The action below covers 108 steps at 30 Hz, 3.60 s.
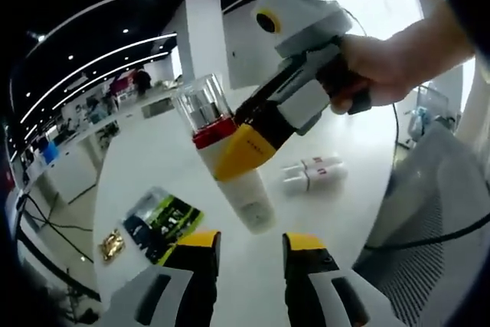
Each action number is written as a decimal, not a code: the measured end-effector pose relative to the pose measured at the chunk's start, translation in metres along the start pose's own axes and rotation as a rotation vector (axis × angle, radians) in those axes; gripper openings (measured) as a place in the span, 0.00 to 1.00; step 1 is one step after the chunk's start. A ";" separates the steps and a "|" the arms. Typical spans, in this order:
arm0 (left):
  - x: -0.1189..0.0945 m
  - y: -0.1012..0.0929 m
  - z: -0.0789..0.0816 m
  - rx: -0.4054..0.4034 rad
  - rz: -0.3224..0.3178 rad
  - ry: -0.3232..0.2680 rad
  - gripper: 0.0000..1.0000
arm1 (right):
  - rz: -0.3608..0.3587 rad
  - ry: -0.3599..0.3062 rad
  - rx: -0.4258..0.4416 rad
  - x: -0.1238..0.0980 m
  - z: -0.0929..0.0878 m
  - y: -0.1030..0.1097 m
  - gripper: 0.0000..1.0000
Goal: Arrange the skincare products in the storage area until every visible bottle or jar stands upright without overlapping.
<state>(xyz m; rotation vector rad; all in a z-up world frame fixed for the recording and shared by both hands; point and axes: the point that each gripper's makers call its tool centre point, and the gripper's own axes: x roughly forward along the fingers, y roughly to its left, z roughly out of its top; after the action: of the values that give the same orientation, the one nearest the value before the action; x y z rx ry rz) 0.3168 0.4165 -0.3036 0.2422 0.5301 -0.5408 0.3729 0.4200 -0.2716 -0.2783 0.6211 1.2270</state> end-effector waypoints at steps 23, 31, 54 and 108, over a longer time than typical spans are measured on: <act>0.002 -0.001 -0.005 -0.020 -0.008 0.022 0.34 | -0.010 -0.023 -0.106 0.015 -0.014 0.009 0.27; -0.001 0.009 -0.007 -0.051 0.033 0.018 0.34 | -0.014 -0.065 -0.145 0.012 -0.022 0.012 0.27; -0.009 0.021 -0.006 -0.028 0.095 0.012 0.33 | -0.066 -0.084 -0.130 -0.002 -0.036 0.020 0.30; -0.015 0.024 -0.035 -0.341 0.070 0.152 0.51 | -0.097 0.102 -0.064 -0.101 -0.137 0.045 0.53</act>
<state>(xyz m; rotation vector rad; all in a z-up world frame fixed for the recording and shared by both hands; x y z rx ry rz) 0.3045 0.4551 -0.3231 -0.0235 0.7485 -0.3580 0.2708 0.2837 -0.3174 -0.4221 0.6496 1.1455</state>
